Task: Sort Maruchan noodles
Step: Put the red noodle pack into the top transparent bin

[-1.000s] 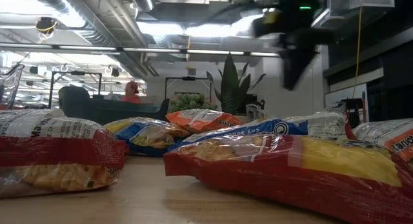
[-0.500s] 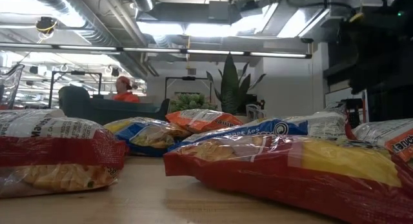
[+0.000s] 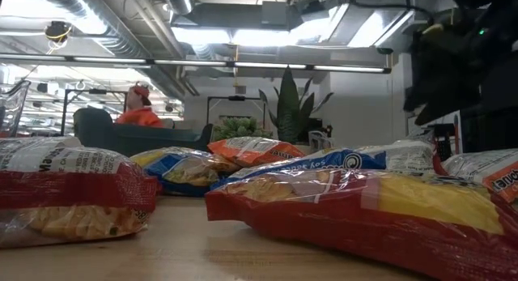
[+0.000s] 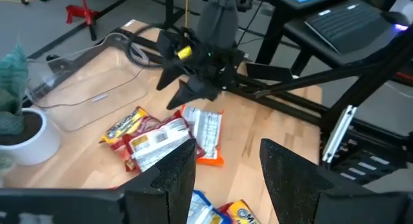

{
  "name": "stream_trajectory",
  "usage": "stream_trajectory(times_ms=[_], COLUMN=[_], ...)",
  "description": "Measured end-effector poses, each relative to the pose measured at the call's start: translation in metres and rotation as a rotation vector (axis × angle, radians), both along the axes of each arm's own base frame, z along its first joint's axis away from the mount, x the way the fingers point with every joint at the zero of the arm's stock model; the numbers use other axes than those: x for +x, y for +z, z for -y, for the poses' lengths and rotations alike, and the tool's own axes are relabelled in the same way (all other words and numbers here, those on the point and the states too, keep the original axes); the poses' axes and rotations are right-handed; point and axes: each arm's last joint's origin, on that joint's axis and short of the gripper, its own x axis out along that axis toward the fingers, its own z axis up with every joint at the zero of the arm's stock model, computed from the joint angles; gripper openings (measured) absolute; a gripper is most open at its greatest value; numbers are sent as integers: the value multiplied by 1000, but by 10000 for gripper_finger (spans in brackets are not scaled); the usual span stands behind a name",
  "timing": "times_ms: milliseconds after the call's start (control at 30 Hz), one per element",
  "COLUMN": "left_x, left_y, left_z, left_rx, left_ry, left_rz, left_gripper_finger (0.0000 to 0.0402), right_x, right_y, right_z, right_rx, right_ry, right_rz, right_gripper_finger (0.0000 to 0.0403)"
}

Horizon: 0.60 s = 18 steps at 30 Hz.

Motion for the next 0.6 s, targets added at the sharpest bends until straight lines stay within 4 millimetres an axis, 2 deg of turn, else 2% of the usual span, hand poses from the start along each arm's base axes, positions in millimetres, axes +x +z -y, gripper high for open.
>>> stream_trajectory(times_ms=[233,367,600], left_x=[5,6,5], left_y=[-20,-30,-32], left_z=[1,2,5], left_rx=[11,19,15], left_ry=[10,4,-15], left_rz=[-52,-85,-96], left_gripper_finger=[166,166,166], right_x=[21,33,45], right_y=[-23,-32,-48], right_z=[-4,-8,-11], right_rx=[-14,42,61], right_ry=[-1,11,10], right_rz=[-101,-99,-141], right_gripper_finger=[324,324,324])
